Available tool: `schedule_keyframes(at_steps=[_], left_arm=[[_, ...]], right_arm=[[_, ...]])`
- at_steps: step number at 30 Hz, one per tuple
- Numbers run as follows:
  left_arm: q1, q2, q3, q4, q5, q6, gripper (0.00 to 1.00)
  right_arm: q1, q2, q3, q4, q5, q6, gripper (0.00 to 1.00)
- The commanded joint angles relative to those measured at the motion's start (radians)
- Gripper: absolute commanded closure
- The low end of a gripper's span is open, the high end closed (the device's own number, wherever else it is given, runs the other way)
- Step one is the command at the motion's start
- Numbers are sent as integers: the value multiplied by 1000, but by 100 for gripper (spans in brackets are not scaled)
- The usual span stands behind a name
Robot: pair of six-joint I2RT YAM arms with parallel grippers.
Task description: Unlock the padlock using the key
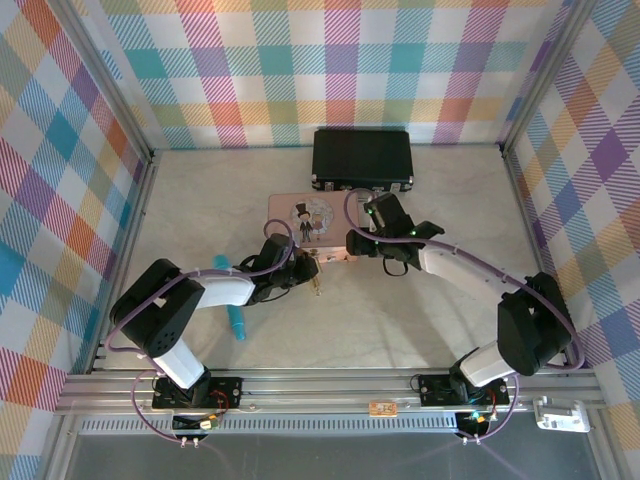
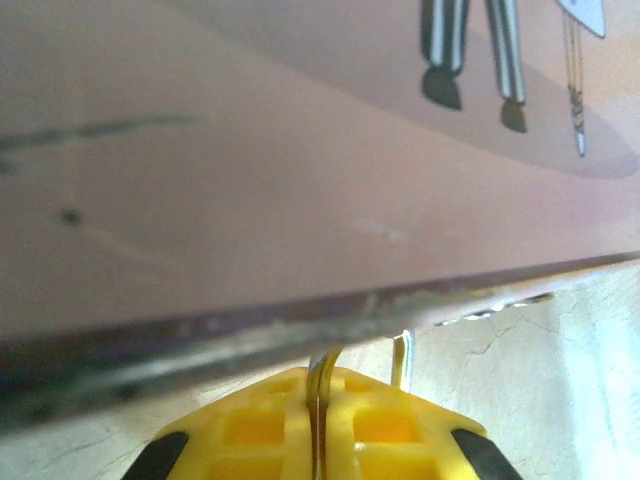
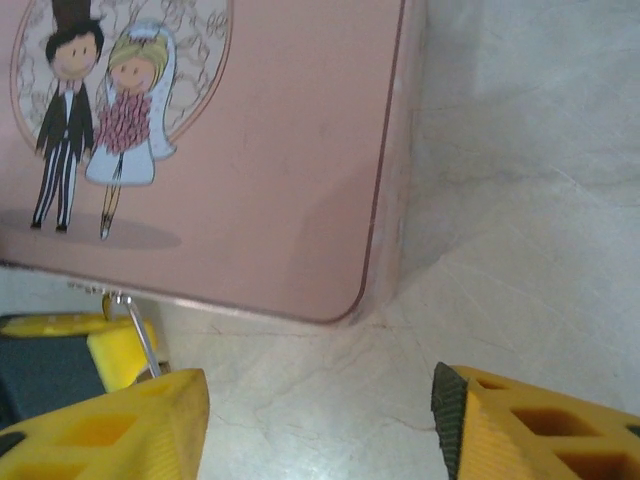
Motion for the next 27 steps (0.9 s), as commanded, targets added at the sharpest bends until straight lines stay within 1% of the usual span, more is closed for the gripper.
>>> schedule_keyframes(at_steps=[1, 2, 6, 8, 11, 16, 20, 27], left_arm=[[-6, -43, -18, -15, -6, 10, 98], [-6, -42, -17, -17, -5, 9, 100], [-6, -36, -20, -4, 4, -19, 100], [-6, -36, -30, 15, -5, -66, 100], [-6, -41, -56, 50, -43, -176, 100], [-6, -51, -104, 109, -147, -356, 100], [-12, -77, -135, 128, -266, -492, 100], [-30, -72, -138, 114, -415, -662, 100]], right_arm=[[-29, 36, 39, 26, -10, 32, 35], [-33, 49, 43, 41, -16, 35, 34], [-36, 126, 82, 80, -28, 42, 33], [-40, 180, 112, 88, -31, 57, 33], [-42, 227, 126, 110, -26, 111, 35], [-43, 244, 91, 140, 13, 213, 43], [-43, 227, 32, 185, 26, 295, 48], [-43, 200, -56, 245, 26, 399, 54]])
